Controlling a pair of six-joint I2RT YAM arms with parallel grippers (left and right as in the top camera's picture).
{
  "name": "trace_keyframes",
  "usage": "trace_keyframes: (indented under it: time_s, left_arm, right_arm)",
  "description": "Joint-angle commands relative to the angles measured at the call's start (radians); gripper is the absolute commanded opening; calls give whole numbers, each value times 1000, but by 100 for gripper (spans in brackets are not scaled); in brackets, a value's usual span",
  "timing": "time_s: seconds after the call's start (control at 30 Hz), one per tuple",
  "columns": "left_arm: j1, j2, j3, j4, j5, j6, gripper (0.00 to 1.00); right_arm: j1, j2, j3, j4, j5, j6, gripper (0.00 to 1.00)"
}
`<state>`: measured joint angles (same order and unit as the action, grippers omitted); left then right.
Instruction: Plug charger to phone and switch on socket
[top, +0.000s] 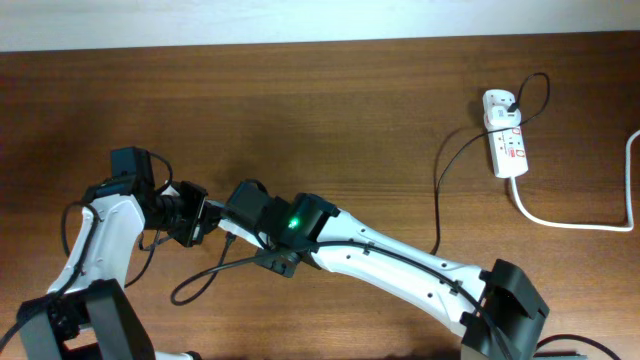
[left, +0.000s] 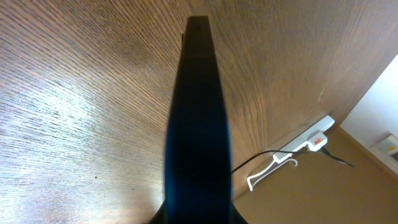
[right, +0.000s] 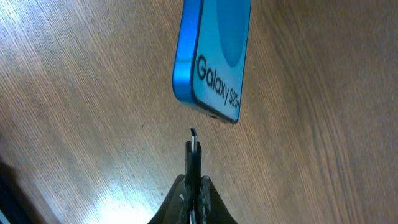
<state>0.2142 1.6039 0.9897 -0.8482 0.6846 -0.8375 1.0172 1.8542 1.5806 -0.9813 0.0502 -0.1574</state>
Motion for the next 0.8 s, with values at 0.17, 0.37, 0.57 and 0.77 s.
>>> trace_keyframes:
  time_s: [0.17,0.37,0.57,0.77]
  left_arm:
    - [-3,3,22,-2,38,21,0]
    - [-3,3,22,-2,26,21,0]
    - [-3,3,22,-2,26,21,0]
    - [-3,3,22,-2,25,21,0]
  right_arm:
    - [3,5,19,26,40,-7,4]
    - [4,34,17,24,63,-7,4]
    - [4,58,15,25,97,-7,4]
    - [6,64,15,24,93,-7,4]
